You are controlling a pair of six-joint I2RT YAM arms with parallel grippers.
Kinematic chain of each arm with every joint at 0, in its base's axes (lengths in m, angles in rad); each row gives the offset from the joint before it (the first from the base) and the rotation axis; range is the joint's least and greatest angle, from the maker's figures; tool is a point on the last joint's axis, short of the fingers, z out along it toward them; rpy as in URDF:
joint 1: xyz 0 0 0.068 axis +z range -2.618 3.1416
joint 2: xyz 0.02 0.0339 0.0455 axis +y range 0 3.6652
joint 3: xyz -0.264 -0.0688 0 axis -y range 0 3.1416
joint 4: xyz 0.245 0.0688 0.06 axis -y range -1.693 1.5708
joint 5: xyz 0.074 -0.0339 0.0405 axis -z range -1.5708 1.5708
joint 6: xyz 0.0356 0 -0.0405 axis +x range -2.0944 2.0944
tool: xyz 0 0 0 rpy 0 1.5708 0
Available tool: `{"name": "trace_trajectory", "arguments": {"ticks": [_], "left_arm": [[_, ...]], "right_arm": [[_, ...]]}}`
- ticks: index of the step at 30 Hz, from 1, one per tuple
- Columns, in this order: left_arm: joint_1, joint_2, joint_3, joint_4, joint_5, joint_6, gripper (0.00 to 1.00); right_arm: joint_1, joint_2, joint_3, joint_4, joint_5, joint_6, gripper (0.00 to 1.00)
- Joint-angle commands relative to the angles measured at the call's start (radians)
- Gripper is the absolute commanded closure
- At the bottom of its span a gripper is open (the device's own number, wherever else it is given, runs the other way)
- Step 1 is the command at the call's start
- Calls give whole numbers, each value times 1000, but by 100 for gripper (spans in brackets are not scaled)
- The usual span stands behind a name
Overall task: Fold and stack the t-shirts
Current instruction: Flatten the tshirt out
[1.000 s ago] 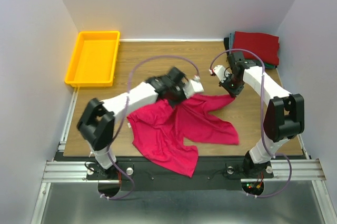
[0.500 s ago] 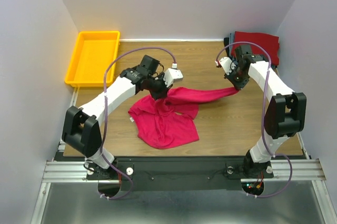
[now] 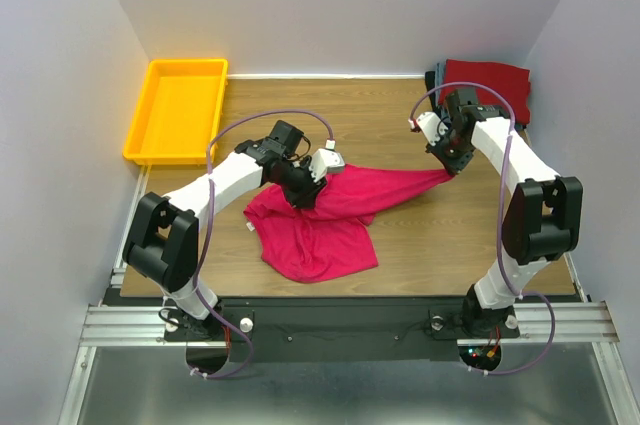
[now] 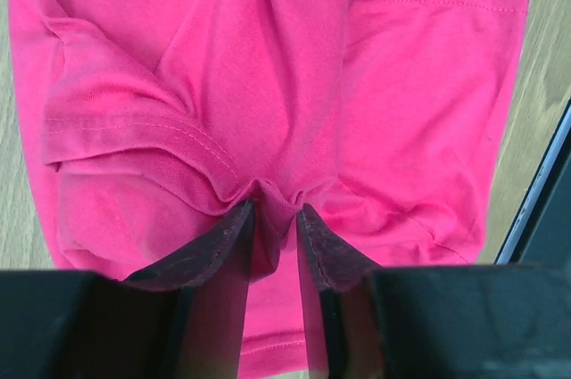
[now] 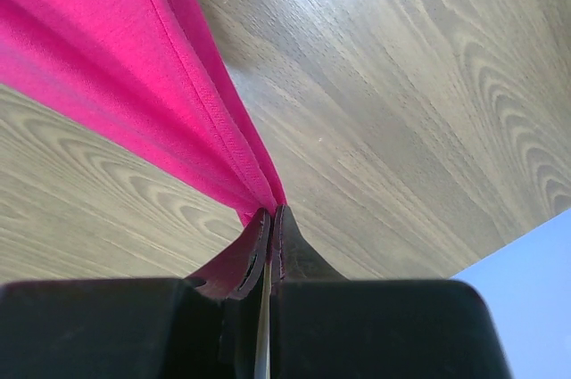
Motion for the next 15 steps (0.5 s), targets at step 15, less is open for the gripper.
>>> {"name": "trace_trajectory", "arguments": {"ticks": [15], "left_arm": [[203, -76, 307, -52, -91, -10, 100]], "right_arm": [[-76, -37, 122, -13, 28, -2, 99]]}}
